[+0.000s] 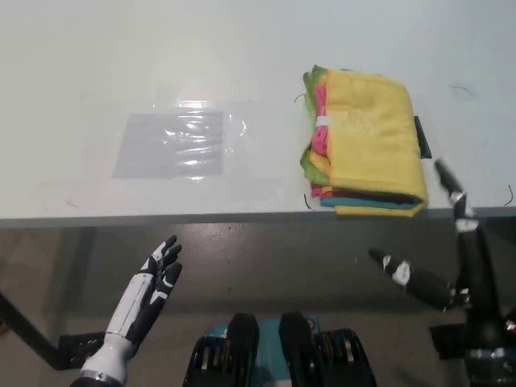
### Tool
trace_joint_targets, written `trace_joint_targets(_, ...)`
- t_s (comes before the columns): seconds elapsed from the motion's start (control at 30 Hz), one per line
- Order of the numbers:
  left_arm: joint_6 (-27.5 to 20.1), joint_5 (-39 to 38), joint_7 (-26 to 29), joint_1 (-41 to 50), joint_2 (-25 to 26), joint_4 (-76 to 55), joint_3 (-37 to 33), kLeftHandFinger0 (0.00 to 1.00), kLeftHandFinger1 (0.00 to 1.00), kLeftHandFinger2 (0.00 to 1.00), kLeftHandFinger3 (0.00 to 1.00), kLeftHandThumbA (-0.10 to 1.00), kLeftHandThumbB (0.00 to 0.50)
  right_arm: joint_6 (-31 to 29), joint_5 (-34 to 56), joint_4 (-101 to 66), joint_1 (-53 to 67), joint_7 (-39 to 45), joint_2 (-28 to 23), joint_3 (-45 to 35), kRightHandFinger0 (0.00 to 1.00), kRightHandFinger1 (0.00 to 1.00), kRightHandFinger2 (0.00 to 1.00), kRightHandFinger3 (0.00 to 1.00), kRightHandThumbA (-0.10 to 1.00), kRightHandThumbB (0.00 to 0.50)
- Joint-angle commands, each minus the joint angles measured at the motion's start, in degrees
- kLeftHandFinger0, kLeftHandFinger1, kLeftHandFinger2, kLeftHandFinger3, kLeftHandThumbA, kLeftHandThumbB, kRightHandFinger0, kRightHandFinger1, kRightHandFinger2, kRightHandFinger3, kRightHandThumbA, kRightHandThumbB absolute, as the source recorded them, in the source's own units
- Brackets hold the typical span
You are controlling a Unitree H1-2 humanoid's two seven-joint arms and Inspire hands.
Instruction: A stack of folded microfibre clothes with a single fold is kept infront of the robot. the robot uses its right hand to grab one end of the clothes and pulla it away from the other end to unfold
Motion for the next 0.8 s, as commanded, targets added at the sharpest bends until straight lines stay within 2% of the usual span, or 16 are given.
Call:
trace_joint_targets(0.0, -3.2, 1.1, -1.1, -0.6, 1.4, -1.1, -0.5, 1.0, 1.0, 1.0, 1.0, 0.95, 0.231, 17.4, -20.1, -14.6, -10.3, 8.3, 0.2, -0.3, 1.0, 1.0, 1.0, 1.0, 1.0, 0.309)
trace_joint_targets(0.1, -3.6, 1.7, -1.3, -0.7, 1.6, -0.8, -0.9, 1.0, 1.0, 1.0, 1.0, 0.96, 0.231, 22.8, -27.9, -14.2, -16.1, 12.6, 1.5, 1.5, 1.0, 1.0, 1.0, 1.0, 1.0, 0.318)
trace_joint_targets(0.3, -4.1, 2.2, -1.4, -0.7, 2.0, -0.5, -1.3, 1.0, 1.0, 1.0, 1.0, 0.97, 0.215, 28.6, -35.2, -10.0, -23.7, 16.0, 5.0, 5.2, 1.0, 1.0, 1.0, 1.0, 1.0, 0.324)
trace_joint_targets(0.4, -3.6, 2.7, -1.3, -0.5, 2.2, -0.6, -1.7, 1.0, 1.0, 1.0, 1.0, 0.97, 0.218, 30.7, -35.6, -4.4, -27.1, 14.7, 6.1, 6.7, 1.0, 1.0, 1.0, 1.0, 1.0, 0.312)
trace_joint_targets(0.67, -3.5, 2.9, -1.1, 0.2, 2.0, -0.8, -2.1, 1.0, 1.0, 1.0, 1.0, 0.97, 0.22, 35.6, -32.8, 10.1, -34.2, 12.5, 5.9, 8.7, 1.0, 1.0, 1.0, 1.0, 1.0, 0.342)
trace_joint_targets(0.77, -3.3, 3.3, -1.0, 0.3, 2.0, -0.8, -2.2, 1.0, 1.0, 1.0, 1.0, 0.97, 0.228, 37.0, -32.5, 14.0, -36.5, 12.0, 5.5, 8.9, 1.0, 1.0, 1.0, 1.0, 1.0, 0.339)
